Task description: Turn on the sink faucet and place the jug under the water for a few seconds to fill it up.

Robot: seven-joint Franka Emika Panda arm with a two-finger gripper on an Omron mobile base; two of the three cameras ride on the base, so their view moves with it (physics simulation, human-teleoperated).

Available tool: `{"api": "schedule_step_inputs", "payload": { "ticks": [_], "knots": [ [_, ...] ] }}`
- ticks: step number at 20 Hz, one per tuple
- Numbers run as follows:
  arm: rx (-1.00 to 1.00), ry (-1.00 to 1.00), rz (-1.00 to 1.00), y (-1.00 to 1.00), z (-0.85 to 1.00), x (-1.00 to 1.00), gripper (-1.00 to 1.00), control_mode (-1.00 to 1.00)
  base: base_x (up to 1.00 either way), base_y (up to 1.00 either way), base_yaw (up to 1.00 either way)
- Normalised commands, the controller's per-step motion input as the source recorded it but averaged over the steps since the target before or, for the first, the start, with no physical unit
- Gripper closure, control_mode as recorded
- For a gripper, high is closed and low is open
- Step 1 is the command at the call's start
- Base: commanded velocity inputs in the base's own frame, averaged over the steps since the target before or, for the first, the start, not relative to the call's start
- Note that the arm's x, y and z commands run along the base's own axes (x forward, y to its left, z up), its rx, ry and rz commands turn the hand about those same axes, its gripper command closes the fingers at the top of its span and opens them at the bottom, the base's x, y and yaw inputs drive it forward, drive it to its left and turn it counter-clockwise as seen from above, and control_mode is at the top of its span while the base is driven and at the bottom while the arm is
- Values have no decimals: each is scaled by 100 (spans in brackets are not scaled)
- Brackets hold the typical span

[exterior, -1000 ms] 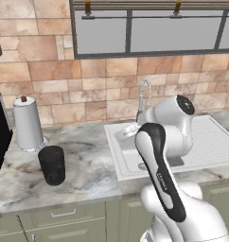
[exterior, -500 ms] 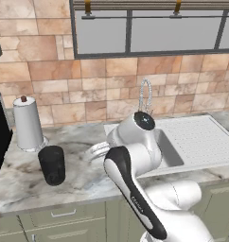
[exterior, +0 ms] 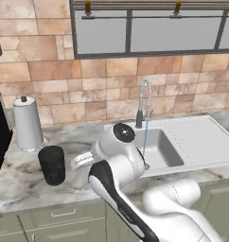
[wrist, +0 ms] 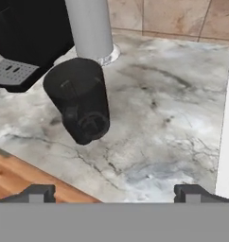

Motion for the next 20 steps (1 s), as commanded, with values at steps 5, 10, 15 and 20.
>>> {"api": "schedule_step_inputs", "payload": {
  "ticks": [5,10,15,20],
  "knots": [
    [-3,0,-6,46,-2,10,-100,-100,0,0,0],
    [-4,0,-7,50,0,25,-100,-100,0,0,0],
    [-1,1,-1,35,-8,23,-100,-100,0,0,0],
    [-2,0,0,16,-5,15,-100,-100,0,0,0]
  ]
}}
